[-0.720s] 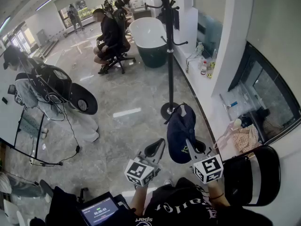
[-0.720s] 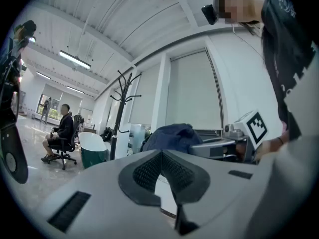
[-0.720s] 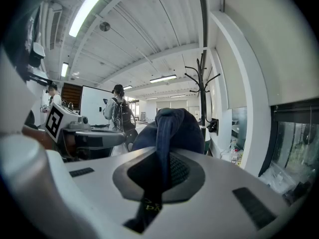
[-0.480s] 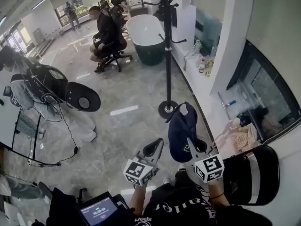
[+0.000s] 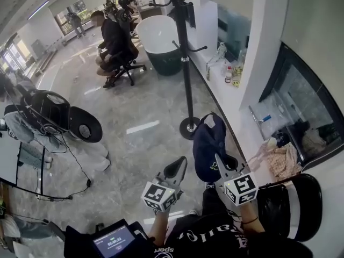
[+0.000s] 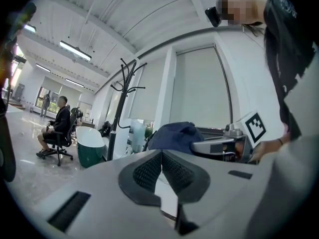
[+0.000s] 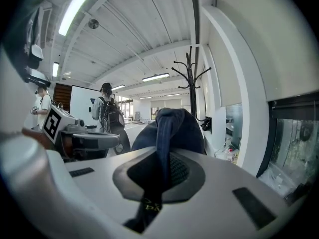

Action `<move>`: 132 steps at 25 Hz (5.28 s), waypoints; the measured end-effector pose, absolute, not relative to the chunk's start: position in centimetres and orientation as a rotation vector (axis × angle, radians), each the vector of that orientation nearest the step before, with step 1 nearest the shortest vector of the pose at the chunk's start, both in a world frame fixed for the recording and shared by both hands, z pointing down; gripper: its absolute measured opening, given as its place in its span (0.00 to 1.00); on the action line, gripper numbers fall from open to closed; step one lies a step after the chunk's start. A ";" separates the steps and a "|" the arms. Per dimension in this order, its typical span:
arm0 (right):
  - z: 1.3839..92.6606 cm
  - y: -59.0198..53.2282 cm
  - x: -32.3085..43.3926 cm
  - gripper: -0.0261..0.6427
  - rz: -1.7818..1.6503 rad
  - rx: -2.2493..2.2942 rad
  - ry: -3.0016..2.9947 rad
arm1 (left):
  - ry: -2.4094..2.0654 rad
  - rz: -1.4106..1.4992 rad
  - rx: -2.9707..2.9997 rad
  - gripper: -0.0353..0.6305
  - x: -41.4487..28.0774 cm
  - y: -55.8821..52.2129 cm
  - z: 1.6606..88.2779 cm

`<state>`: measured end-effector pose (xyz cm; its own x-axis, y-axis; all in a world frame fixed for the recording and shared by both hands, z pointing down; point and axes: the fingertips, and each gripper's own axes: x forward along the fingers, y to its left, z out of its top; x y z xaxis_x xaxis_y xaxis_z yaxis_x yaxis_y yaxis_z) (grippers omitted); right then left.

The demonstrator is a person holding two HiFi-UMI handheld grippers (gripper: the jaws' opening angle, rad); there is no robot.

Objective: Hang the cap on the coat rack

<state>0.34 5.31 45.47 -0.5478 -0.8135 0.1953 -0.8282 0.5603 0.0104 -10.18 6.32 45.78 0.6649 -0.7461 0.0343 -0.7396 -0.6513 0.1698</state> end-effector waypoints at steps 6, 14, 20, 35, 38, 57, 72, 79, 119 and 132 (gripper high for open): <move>44.6 -3.0 2.8 0.07 0.099 1.356 -2.638 | -1.268 -0.081 2.690 0.06 -8.0 -1.7 45.0; 44.2 -13.4 7.0 0.07 0.083 1.288 -2.689 | -1.317 -0.082 2.668 0.06 -3.3 -11.9 44.4; 44.0 -19.0 9.0 0.07 0.045 1.256 -2.719 | -1.336 -0.045 2.679 0.06 -0.9 -16.4 44.6; 42.7 -28.6 10.1 0.07 0.034 1.314 -2.731 | -1.327 -0.019 2.651 0.06 -1.0 -25.1 45.4; 42.9 -31.4 10.1 0.07 0.053 1.351 -2.709 | -1.298 -0.031 2.666 0.06 -1.4 -27.7 45.6; 42.8 -49.0 9.6 0.07 0.278 1.281 -2.983 | -1.137 -0.019 2.727 0.06 -3.5 -43.8 45.6; 51.5 -52.6 8.8 0.07 0.469 1.269 -2.728 | -1.144 0.004 2.696 0.06 -5.2 -46.8 46.5; 54.8 -52.2 5.9 0.07 0.321 1.141 -2.563 | -1.124 0.019 2.695 0.06 -5.2 -47.1 47.0; 51.8 -46.7 1.4 0.41 0.247 1.096 -2.538 | -1.164 0.021 2.670 0.06 -5.7 -43.1 47.0; 50.7 -37.7 2.2 0.12 0.210 1.056 -2.629 | -1.170 0.033 2.662 0.06 -1.7 -36.1 47.5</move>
